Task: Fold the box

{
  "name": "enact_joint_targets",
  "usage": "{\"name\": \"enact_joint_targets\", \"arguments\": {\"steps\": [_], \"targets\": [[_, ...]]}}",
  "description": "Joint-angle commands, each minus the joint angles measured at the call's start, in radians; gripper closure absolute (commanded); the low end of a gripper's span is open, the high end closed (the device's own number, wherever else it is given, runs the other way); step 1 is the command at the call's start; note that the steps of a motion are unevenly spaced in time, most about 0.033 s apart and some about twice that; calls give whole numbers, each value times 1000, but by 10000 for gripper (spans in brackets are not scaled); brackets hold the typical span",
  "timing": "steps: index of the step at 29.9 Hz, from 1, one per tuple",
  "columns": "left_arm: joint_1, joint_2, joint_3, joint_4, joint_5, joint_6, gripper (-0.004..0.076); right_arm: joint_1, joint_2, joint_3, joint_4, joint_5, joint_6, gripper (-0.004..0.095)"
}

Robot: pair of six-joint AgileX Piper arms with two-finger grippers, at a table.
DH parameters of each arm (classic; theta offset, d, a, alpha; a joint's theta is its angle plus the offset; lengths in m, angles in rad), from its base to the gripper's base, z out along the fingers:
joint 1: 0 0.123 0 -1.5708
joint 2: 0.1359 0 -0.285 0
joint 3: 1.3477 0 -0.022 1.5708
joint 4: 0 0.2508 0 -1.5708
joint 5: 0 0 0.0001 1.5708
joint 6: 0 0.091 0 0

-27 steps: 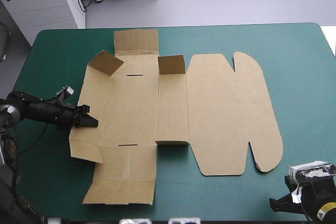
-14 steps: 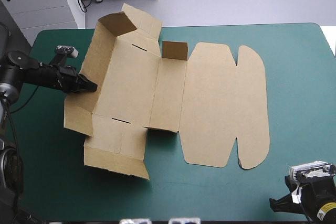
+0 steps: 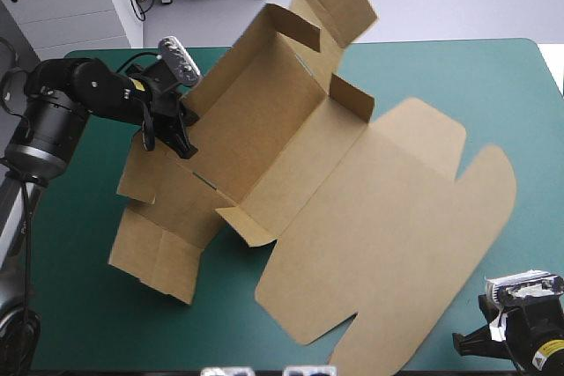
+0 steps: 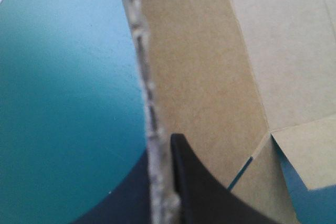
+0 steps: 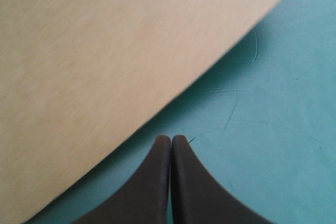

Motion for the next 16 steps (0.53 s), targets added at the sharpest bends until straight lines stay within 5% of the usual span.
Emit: {"name": "enact_joint_targets", "arguments": {"steps": [1,16], "targets": [[-125,-57,-43,119,-80,14,731,-7,12,-25,-11,-53,-3,922],[-603,-45,-43,643,-344,-93,731,-7,12,-25,-11,-53,-3,922]]}}
